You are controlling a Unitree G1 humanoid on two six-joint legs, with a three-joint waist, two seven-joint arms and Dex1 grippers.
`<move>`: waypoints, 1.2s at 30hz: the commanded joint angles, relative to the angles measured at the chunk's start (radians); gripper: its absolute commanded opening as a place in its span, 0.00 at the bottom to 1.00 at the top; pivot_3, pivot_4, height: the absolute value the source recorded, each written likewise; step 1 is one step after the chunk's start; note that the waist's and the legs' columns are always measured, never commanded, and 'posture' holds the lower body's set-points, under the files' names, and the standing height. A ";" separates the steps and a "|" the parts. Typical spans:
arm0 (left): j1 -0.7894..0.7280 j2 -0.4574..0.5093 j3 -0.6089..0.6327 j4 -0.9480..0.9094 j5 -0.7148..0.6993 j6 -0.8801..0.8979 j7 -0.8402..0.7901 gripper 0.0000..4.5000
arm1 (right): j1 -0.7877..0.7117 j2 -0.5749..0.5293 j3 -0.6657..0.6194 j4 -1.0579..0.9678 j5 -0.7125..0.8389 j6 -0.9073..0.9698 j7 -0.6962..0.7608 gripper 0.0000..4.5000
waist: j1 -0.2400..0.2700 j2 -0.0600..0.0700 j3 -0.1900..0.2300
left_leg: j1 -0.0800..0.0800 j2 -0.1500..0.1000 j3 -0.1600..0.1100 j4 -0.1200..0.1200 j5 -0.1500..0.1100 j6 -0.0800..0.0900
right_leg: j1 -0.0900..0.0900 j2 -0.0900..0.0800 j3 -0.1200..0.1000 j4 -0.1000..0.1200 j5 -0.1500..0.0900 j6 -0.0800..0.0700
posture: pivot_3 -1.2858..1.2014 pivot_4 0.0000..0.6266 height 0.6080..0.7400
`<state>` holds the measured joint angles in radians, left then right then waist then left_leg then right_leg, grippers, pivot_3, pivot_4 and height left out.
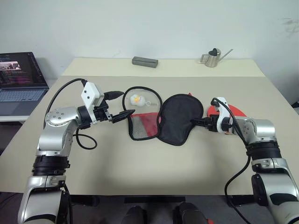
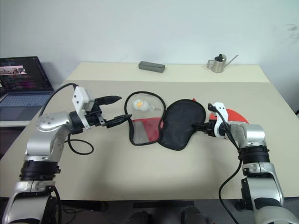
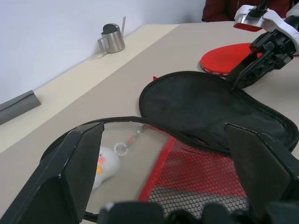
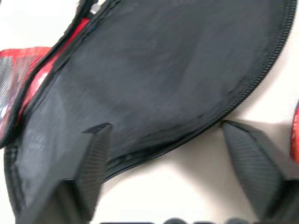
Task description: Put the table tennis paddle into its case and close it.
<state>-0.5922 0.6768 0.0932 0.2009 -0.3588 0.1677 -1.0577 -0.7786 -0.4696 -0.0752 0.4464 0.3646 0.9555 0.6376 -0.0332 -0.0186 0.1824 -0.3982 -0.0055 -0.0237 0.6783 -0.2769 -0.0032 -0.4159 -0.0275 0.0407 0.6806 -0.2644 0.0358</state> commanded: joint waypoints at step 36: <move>0.000 -0.003 0.004 -0.015 0.016 -0.030 0.006 1.00 | -0.291 -0.033 0.167 0.434 -0.320 -0.465 0.137 0.01 | 0.000 0.000 0.000 | -0.002 0.000 0.001 -0.001 0.000 0.000 | -0.004 0.000 0.001 0.000 0.000 0.000 | 0.52 0.24 1.00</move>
<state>-0.5848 0.6718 0.0833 0.2020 -0.3404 0.1622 -1.0554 -1.0346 -0.4861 0.0943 0.8810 0.0579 0.5230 0.7650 -0.0336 -0.0186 0.1824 -0.4003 -0.0055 -0.0223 0.6771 -0.2769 -0.0032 -0.4195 -0.0276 0.0417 0.6805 -0.2644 0.0357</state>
